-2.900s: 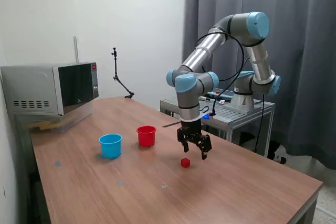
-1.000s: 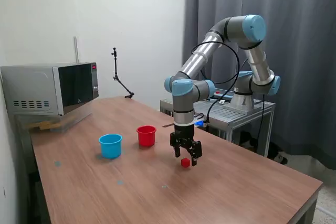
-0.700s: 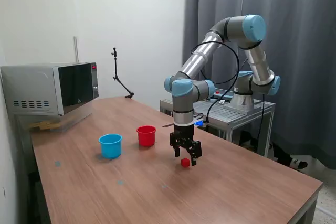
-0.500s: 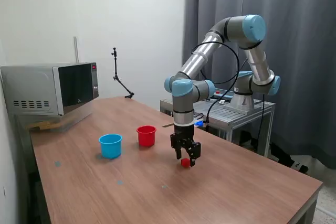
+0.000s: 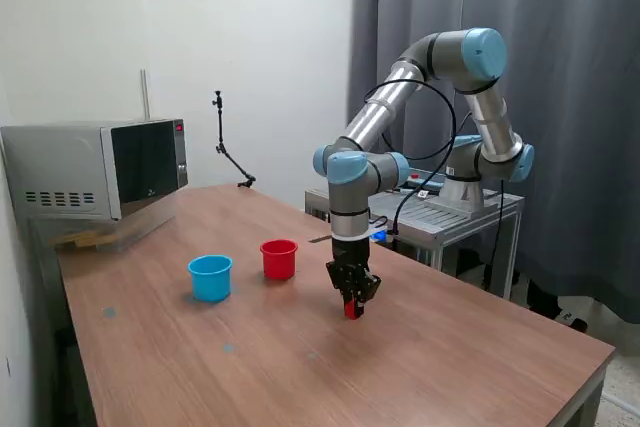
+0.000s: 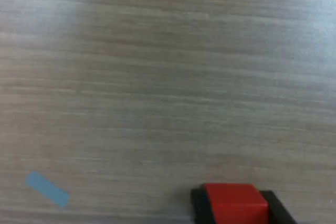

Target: Place red objects in the red bin, and blue objects in the blue bin.

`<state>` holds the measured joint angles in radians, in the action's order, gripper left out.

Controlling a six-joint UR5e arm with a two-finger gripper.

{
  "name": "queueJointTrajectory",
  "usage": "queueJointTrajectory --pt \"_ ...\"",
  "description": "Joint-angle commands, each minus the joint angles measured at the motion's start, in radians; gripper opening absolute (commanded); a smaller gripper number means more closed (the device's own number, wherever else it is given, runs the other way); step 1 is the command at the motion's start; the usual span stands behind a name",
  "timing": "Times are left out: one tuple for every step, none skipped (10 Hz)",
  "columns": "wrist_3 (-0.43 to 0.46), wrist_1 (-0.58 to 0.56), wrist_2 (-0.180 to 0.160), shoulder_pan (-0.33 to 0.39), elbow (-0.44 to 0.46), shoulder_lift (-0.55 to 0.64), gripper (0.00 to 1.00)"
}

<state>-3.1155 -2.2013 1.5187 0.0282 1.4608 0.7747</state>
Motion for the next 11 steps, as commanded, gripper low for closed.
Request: queueJointTrajectory --pt "0.0 0.0 0.001 0.001 -0.002 0.0 0.0" --pt "0.0 0.0 0.001 0.002 -0.007 0.0 0.0" --pt "0.0 0.003 0.02 0.002 -0.026 0.001 0.0" --pt "0.0 0.008 0.064 0.002 -0.049 0.014 0.0" --pt "0.0 0.009 0.086 -0.004 -0.071 0.037 0.0" --pt "0.008 0.011 0.087 -0.054 -0.072 0.087 0.0" --pt "0.008 0.018 0.087 -0.103 -0.062 0.116 0.0" --pt "0.009 0.053 0.089 -0.153 -0.045 0.139 0.0" --pt "0.011 0.061 0.089 -0.207 -0.022 0.162 0.0" --pt "0.032 0.061 0.09 -0.247 -0.002 0.178 0.0" --pt "0.055 0.063 0.09 -0.275 0.016 0.184 0.0"
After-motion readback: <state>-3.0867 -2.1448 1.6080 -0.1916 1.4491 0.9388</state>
